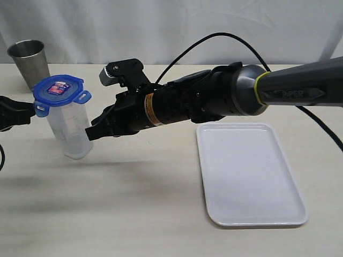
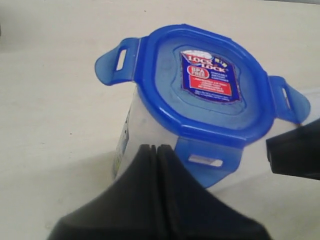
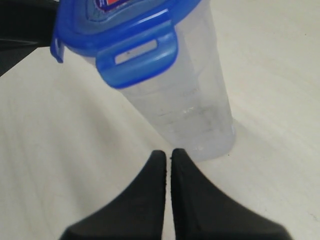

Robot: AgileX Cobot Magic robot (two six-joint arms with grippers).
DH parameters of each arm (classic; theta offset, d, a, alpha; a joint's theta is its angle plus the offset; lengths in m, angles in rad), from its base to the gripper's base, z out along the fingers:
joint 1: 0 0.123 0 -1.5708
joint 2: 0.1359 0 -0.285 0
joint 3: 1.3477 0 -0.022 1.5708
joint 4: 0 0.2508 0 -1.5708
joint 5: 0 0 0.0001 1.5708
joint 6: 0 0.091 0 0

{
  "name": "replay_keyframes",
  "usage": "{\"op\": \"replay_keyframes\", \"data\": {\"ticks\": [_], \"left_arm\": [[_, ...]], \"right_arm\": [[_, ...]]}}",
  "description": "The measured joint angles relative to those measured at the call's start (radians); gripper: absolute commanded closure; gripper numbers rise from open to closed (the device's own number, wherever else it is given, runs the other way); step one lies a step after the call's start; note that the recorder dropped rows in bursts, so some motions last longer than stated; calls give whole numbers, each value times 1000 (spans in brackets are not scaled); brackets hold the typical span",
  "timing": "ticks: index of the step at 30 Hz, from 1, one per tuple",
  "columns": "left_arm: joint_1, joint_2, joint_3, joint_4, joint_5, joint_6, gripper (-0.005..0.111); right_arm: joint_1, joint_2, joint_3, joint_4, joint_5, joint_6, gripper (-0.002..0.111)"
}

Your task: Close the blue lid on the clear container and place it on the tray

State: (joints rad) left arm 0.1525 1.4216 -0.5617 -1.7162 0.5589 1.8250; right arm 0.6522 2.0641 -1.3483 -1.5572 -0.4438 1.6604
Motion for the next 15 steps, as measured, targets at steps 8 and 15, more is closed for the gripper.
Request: {"op": "replay_keyframes", "data": {"ticks": [8, 15], "left_arm": [[0, -2, 10, 20, 8, -15, 107], [0, -2, 12, 20, 10, -15, 107]], "right_arm": [[0, 0, 0, 0, 0, 0, 104], [0, 0, 0, 0, 0, 0, 104]]}}
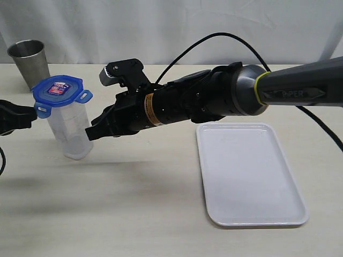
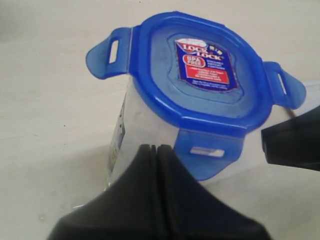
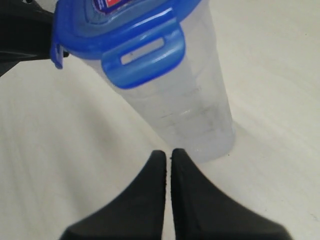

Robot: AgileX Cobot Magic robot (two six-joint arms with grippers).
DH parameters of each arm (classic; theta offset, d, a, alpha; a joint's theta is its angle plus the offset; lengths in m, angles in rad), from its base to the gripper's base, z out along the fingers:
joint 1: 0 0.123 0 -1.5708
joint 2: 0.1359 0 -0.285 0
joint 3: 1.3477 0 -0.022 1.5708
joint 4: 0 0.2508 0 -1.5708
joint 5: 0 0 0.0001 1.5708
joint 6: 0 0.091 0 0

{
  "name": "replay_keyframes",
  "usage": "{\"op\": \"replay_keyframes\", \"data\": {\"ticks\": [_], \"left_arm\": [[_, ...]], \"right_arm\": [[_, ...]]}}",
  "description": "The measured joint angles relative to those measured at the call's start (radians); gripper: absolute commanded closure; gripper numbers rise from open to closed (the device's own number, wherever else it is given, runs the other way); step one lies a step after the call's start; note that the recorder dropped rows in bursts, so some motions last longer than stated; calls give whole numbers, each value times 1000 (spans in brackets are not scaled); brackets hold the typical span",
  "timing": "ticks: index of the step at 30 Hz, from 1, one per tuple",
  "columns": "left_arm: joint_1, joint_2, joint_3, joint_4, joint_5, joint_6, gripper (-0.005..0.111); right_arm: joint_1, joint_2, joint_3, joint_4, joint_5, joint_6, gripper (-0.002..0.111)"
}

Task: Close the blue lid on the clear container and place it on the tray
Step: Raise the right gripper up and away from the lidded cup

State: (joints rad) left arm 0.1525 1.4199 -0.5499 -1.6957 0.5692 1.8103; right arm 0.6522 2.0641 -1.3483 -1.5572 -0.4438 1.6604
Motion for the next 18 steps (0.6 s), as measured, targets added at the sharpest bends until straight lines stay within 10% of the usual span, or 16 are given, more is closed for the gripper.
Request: {"op": "replay_keyframes", "data": {"ticks": [18], "left_arm": [[0, -25, 0, -32, -266, -26, 107]], "right_arm": [[-112, -180, 49, -184, -114, 167, 104]]}}
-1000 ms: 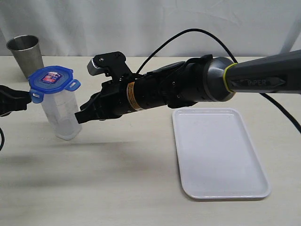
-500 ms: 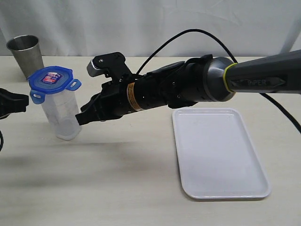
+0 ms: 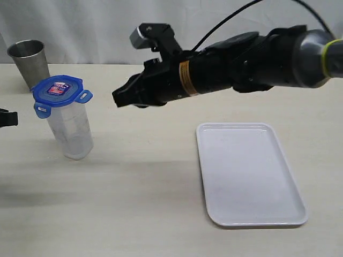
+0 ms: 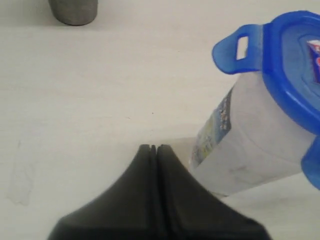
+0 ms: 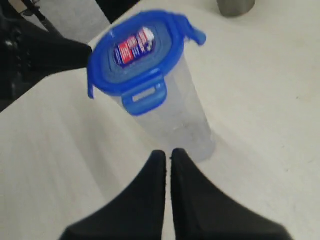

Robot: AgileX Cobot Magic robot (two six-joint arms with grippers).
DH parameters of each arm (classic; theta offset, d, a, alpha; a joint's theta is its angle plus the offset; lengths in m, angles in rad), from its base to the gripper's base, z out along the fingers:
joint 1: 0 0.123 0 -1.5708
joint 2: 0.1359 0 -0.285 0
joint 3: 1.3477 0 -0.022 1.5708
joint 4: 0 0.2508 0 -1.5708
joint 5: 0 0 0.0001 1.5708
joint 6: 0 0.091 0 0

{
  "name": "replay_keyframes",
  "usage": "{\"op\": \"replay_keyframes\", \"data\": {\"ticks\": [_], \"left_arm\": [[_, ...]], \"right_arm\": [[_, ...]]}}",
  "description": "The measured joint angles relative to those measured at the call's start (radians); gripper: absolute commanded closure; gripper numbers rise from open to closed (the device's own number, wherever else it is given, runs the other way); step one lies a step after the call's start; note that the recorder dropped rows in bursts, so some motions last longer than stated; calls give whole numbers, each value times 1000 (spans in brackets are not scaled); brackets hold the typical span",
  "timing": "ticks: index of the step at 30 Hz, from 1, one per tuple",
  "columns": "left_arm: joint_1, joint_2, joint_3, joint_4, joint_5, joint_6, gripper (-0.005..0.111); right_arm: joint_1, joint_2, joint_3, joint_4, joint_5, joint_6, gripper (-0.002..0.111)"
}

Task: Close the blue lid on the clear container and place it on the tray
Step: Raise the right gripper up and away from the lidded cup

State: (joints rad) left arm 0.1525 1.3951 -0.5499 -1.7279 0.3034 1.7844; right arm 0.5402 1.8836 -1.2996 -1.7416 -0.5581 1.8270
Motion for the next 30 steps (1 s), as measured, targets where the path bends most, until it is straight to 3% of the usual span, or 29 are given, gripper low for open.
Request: {"op": "replay_keyframes", "data": {"ticks": [4, 10, 14, 18, 20, 21, 22, 23, 26, 28, 30], "left_arm": [[0, 4, -4, -4, -34, 11, 107], [0, 31, -15, -7, -50, 2, 107], [0, 38, -15, -7, -48, -3, 107], [2, 43, -25, -7, -45, -3, 107], [12, 49, -42, -7, -45, -3, 107], [20, 57, -56, -7, -47, -3, 107], [20, 71, -67, -7, -49, -3, 107], [20, 82, -73, -7, -49, -3, 107], [20, 136, -74, -7, -37, -3, 107], [20, 146, -74, -7, -6, 15, 107], [20, 146, -74, -7, 57, 44, 107]], "right_arm": [[20, -83, -22, 0, 48, 57, 104], [75, -39, -252, 2, -60, 185, 104], [92, 37, -351, 2, -3, 105, 104], [163, 40, -299, -8, 332, -59, 104], [242, 25, -252, -14, 656, -200, 104], [319, 22, -241, 27, 902, -387, 104], [371, 22, -287, 247, 1054, -699, 104], [375, 26, -336, 436, 1087, -892, 104], [290, 87, -647, 1418, 1317, -1732, 104], [265, 161, -799, 1657, 1455, -1932, 104], [265, 249, -934, 1749, 1570, -2001, 104]]}}
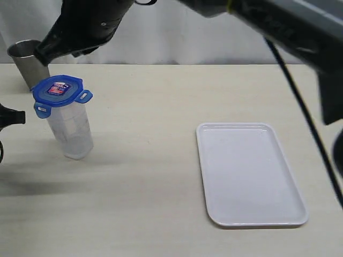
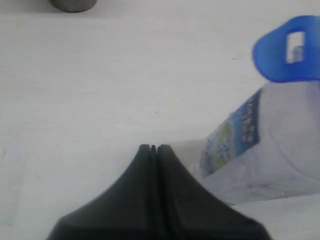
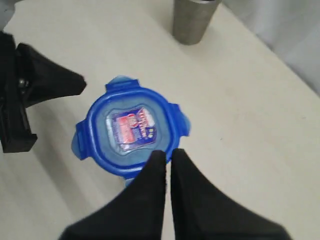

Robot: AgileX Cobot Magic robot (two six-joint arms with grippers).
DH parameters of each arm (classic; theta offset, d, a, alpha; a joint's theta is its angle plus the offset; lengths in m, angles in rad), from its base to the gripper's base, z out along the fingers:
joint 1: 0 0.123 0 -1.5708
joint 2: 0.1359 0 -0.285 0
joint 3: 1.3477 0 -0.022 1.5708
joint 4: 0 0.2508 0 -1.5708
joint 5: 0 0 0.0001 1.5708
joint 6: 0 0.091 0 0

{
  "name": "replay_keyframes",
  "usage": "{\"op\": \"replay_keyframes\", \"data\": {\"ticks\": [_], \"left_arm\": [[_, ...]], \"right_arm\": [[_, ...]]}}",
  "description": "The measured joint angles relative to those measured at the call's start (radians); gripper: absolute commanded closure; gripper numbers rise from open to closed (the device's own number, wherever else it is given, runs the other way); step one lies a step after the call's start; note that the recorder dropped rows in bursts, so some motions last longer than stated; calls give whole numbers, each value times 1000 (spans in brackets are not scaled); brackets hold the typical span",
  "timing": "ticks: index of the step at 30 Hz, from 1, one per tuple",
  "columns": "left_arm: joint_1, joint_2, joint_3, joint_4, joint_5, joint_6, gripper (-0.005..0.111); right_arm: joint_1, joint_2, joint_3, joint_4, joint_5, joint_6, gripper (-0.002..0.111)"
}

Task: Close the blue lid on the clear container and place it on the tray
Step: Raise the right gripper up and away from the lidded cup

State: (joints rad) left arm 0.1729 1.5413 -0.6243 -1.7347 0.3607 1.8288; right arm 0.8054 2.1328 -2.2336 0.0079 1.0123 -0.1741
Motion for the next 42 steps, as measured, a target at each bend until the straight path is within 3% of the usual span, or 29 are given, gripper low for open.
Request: {"op": "replay_keyframes", "data": {"ticks": [3, 8, 35, 42], "left_arm": [[0, 0, 15, 0, 70, 11, 107], [0, 0, 40, 11, 98, 12, 107], [2, -95, 83, 1, 95, 68, 107], [70, -172, 141, 1, 195, 150, 107]], "right_arm": [[2, 154, -183, 32, 144, -30, 104], [2, 271, -349, 116, 192, -44, 104], [2, 321, -378, 164, 201, -64, 104], [0, 198, -409, 193, 200, -109, 104]]}}
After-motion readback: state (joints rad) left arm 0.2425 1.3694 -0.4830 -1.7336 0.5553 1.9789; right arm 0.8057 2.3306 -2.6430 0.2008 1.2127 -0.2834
